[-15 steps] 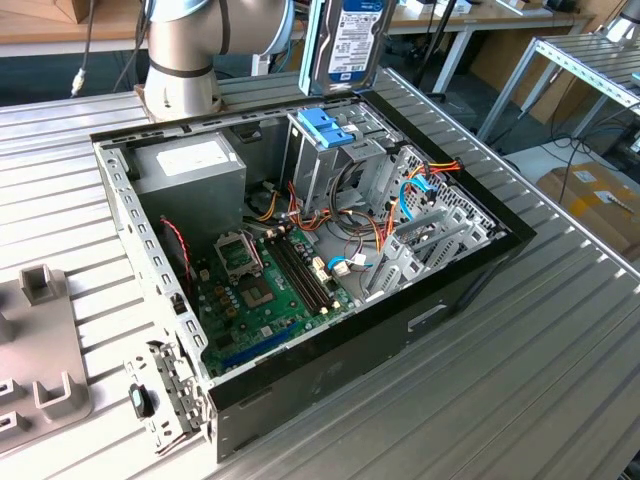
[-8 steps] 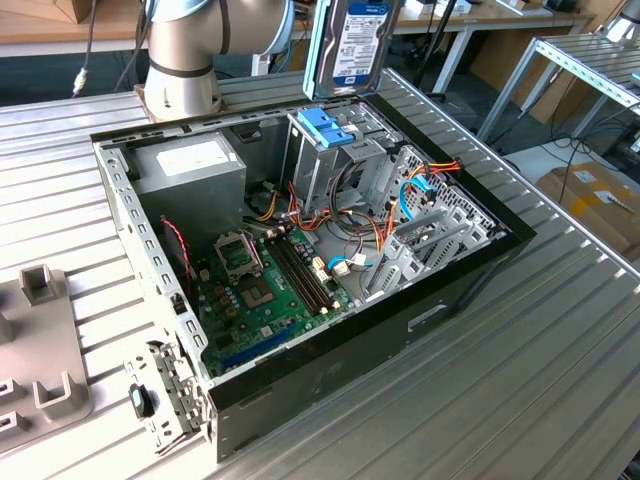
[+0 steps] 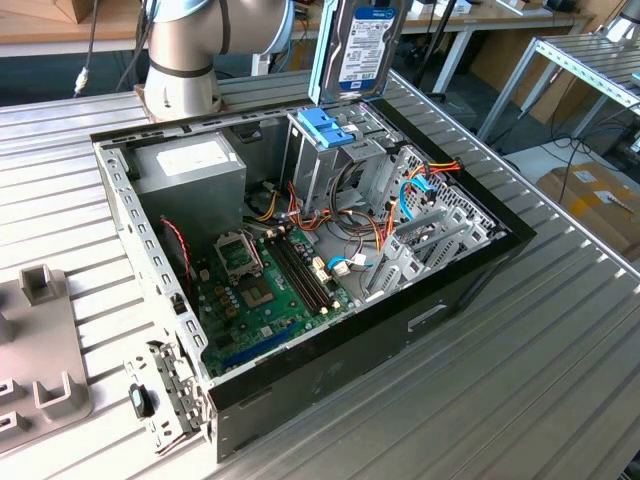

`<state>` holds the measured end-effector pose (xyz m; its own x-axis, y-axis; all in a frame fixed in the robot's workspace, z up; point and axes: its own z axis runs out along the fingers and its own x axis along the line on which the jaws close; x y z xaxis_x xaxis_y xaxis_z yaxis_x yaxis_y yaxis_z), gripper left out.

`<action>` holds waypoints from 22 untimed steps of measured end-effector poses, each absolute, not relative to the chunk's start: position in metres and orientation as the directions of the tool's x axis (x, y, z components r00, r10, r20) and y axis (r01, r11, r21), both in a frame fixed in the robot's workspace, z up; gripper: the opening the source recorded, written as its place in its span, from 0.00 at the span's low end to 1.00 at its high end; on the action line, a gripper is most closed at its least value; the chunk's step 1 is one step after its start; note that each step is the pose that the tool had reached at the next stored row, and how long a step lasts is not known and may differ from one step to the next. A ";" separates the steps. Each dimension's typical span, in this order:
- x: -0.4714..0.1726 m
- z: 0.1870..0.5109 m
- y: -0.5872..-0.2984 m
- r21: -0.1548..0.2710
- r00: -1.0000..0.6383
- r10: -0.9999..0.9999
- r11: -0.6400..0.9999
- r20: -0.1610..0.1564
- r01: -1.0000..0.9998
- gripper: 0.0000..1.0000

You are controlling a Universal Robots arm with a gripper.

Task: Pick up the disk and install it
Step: 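Pick up the disk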

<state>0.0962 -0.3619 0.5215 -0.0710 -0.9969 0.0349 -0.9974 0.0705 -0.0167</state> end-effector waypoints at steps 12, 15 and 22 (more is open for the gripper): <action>0.098 0.521 -0.375 -0.017 -0.071 -0.996 0.070 0.044 -0.997 0.35; 0.099 0.521 -0.379 -0.018 -0.071 -0.996 0.070 0.048 -0.997 0.35; 0.099 0.521 -0.382 -0.018 -0.071 -0.996 0.070 0.057 -0.997 0.35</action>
